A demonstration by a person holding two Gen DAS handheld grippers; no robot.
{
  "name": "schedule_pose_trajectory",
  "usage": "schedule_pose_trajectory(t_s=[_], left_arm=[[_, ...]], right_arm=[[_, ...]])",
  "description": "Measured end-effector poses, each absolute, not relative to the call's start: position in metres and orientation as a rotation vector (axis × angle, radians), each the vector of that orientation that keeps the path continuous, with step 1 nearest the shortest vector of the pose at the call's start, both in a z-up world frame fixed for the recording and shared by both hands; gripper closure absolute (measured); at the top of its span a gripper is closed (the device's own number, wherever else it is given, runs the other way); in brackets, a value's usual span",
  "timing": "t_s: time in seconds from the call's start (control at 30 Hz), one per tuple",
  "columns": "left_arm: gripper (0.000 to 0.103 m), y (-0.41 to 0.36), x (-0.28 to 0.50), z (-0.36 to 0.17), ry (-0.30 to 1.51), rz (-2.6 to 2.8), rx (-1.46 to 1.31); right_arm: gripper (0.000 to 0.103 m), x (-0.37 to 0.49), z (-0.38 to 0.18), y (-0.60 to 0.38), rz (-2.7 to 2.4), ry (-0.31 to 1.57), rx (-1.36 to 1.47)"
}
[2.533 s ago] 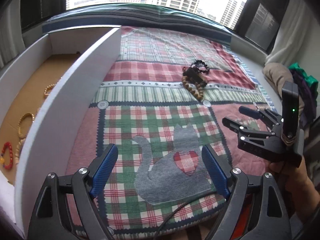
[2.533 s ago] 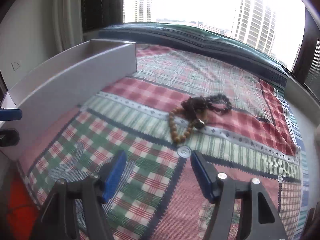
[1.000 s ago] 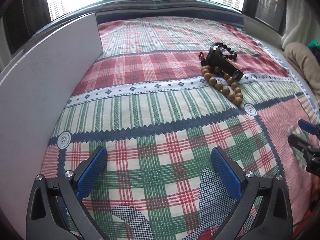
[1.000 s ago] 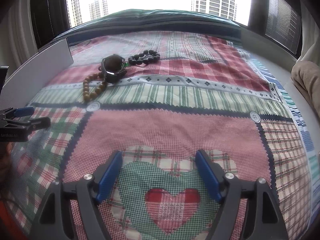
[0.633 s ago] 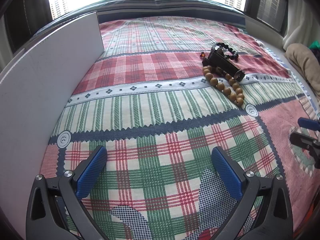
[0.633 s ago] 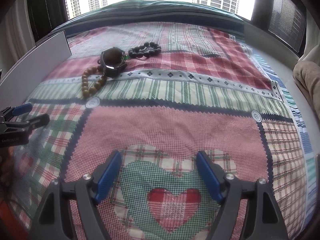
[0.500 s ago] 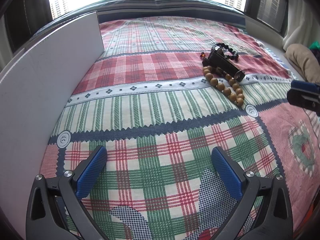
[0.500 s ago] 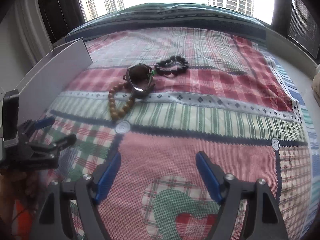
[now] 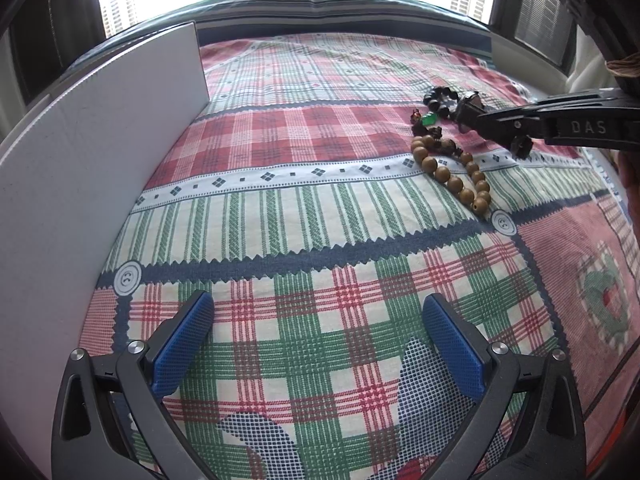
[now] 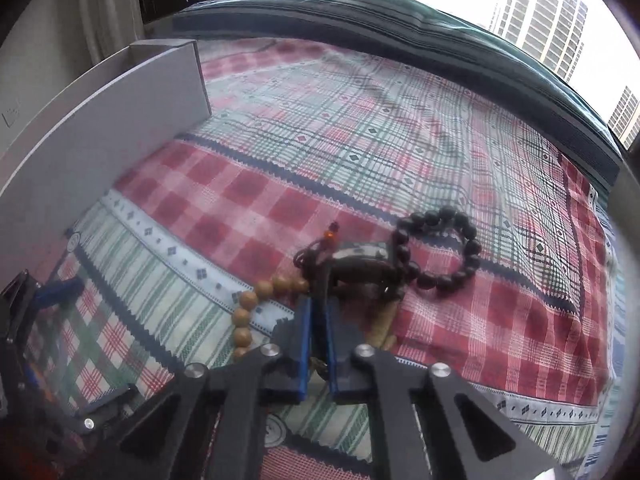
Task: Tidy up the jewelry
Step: 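Grasp the dark oval pendant on wooden beads with the right tool, then grasp the green jade pendant with the left tool while the right tool holds the dark pendant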
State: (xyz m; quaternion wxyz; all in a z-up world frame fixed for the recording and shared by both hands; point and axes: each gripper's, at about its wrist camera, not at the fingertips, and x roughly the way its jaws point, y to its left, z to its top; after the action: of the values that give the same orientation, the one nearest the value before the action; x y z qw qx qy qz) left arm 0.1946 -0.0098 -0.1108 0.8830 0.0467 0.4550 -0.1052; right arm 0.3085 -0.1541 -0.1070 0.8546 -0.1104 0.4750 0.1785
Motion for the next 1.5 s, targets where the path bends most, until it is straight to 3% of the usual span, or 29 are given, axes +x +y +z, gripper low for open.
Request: schedule_pose_trajectory(t_s=[0.17,0.3,0.37,0.43,0.6,0.83,1.1,1.3,1.37,1.4,1.43,1.5], left_arm=[[0.001,-0.011,0.195,-0.111,0.947,-0.217,0.098],[0.001,-0.011,0.195,-0.111,0.947,-0.217,0.098],[0.001,-0.011,0.195,-0.111,0.947,-0.217,0.097],[0.001,-0.011,0.195,-0.111,0.947,-0.217,0.097],[0.000,-0.011,0.194,-0.111,0.947,-0.216,0.098],[0.001,-0.017,0.199,-0.107,1.008,-0.270,0.106],[0.003,-0.087,0.284,-0.073,0.990,-0.385,0.165],[0.025,-0.134,0.334,-0.093,1.048,-0.336,0.230],[0.072,-0.141,0.338,-0.099,1.055,-0.355,0.235],[0.091,-0.140,0.336,-0.097,1.044,-0.368,0.219],[0.097,-0.139,0.334,-0.096,1.049,-0.355,0.224],[0.098,-0.130,0.325,-0.087,1.019,-0.344,0.194]], right_arm=[[0.096,0.255,-0.084,-0.179,0.346,1.011,-0.296],[0.093,0.217,-0.102,-0.194,0.312,1.063,-0.317],[0.081,0.204,-0.109,-0.203,0.294,1.043,-0.286],[0.061,0.186,-0.104,-0.216,0.272,0.981,-0.207],[0.047,0.135,-0.088,-0.244,0.211,0.840,-0.090],[0.045,0.131,-0.142,-0.275,0.118,0.942,-0.016],[0.039,0.128,-0.149,-0.278,0.109,0.834,-0.004],[0.039,0.127,-0.150,-0.277,0.100,0.830,-0.012],[0.039,0.127,-0.150,-0.277,0.100,0.829,-0.009],[0.039,0.127,-0.150,-0.277,0.101,0.829,-0.007],[0.039,0.127,-0.150,-0.277,0.100,0.828,-0.005],[0.039,0.127,-0.150,-0.278,0.099,0.827,-0.001]])
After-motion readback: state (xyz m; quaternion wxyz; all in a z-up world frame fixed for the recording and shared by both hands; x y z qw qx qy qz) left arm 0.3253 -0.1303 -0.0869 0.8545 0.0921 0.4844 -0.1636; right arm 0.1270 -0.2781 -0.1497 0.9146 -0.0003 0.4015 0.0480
